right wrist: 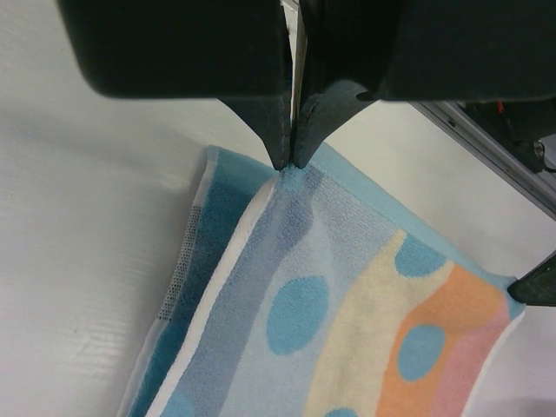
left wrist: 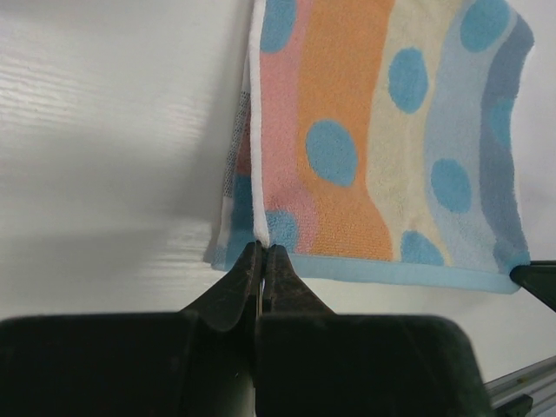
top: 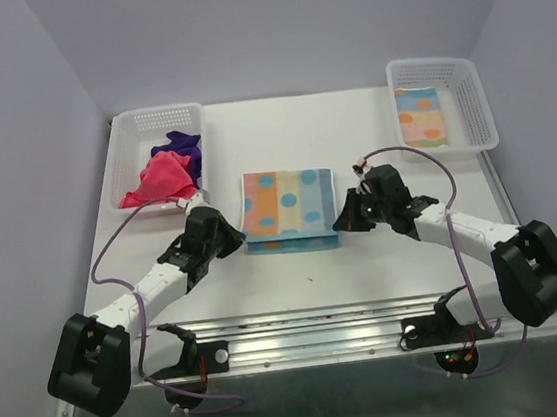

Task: Fold and stack the towels
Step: Fold the towel

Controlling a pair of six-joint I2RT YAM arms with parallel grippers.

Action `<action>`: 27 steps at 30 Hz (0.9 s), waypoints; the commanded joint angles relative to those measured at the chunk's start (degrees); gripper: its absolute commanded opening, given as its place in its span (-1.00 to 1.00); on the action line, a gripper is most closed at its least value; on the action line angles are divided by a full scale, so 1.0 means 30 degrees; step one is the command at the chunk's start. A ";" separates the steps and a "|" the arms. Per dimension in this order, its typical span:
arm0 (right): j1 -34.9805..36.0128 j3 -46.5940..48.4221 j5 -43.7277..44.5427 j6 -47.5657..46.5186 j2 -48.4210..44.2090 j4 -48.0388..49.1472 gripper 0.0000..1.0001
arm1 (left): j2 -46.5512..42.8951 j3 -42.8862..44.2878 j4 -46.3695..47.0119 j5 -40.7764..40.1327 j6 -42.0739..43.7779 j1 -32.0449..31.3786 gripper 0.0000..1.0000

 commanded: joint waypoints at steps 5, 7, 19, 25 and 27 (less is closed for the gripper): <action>0.0300 -0.1230 0.0330 0.0506 0.0650 0.0777 -0.99 | 0.1023 -0.0979 0.0129 0.0091 -0.0154 -0.0255 -1.00; 0.0329 -0.1406 0.0272 0.0565 0.1001 0.1158 -0.97 | 0.1257 -0.1009 0.0188 0.0091 -0.0125 -0.0255 -1.00; 0.0417 -0.1670 0.0741 0.0712 0.1413 0.1336 -0.28 | 0.2256 -0.0863 0.0013 0.1525 0.0315 -0.0430 -0.41; 0.0417 -0.1057 0.1293 0.0157 0.0067 0.0633 0.22 | 0.0558 0.0013 -0.1275 0.1118 0.0753 -0.0431 0.21; 0.0446 -0.0386 0.1851 -0.0078 -0.0256 0.0224 0.44 | 0.0292 0.0599 -0.1656 0.0357 0.1249 -0.0431 0.50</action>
